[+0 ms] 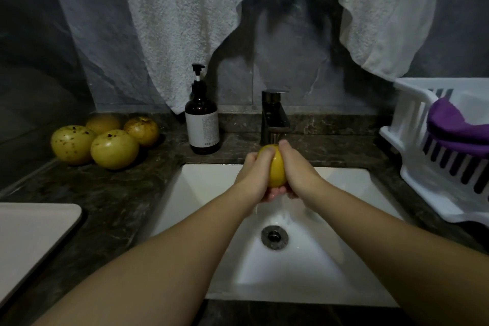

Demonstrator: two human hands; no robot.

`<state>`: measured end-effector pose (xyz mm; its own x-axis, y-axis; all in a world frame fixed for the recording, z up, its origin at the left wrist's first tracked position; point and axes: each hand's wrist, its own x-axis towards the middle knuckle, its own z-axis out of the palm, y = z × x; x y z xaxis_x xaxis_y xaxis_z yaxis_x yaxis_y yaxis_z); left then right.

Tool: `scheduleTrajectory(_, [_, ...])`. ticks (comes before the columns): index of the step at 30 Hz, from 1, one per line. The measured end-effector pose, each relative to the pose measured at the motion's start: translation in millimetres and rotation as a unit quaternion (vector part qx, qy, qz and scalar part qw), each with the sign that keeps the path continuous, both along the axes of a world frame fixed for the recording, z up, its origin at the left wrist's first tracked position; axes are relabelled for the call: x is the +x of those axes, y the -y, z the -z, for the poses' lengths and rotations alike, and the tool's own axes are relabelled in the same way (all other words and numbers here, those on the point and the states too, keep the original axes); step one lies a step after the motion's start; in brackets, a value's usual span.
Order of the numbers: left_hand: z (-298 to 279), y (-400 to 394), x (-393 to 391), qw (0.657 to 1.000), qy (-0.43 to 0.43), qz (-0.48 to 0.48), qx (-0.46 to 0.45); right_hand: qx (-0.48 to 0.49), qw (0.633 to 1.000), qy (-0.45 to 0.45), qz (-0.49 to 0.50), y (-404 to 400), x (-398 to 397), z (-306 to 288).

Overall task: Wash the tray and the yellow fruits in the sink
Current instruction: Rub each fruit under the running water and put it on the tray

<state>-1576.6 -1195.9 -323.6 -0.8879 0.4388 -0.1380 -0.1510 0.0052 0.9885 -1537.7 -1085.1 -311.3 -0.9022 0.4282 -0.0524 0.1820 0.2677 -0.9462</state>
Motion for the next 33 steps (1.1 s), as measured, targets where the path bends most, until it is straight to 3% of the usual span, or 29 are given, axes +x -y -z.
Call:
scheduleTrajectory(3, [-1,1,1,0.999,0.024,0.034,0.003,0.149,0.987,-0.065,-0.005,-3,1,6])
scheduleTrajectory(4, [-2,2,0,0.999,0.02,0.039,-0.001,0.157,0.985,-0.069,-0.01,-4,1,7])
scheduleTrajectory(8, [-3,0,1,1.0,-0.007,0.01,-0.003,-0.024,0.999,0.032,0.015,0,-4,1])
scheduleTrajectory(13, [-4,5,1,0.997,0.06,0.039,-0.003,0.193,0.976,-0.095,-0.021,-7,3,11])
scheduleTrajectory(18, [-5,0,2,0.999,0.026,0.005,0.02,0.039,0.999,0.001,-0.001,0,-3,4])
scheduleTrajectory(23, [-5,6,1,0.997,0.066,0.028,-0.012,0.179,0.979,-0.094,-0.025,-9,1,10])
scheduleTrajectory(28, [-8,4,2,0.999,0.003,-0.035,0.019,0.051,0.999,-0.009,-0.013,2,-2,6])
scheduleTrajectory(29, [-9,4,2,0.999,0.009,-0.036,0.021,0.06,0.998,-0.008,-0.012,3,-2,6])
scheduleTrajectory(33, [-9,9,4,0.998,0.066,0.003,-0.013,0.201,0.974,-0.098,-0.025,-2,2,8])
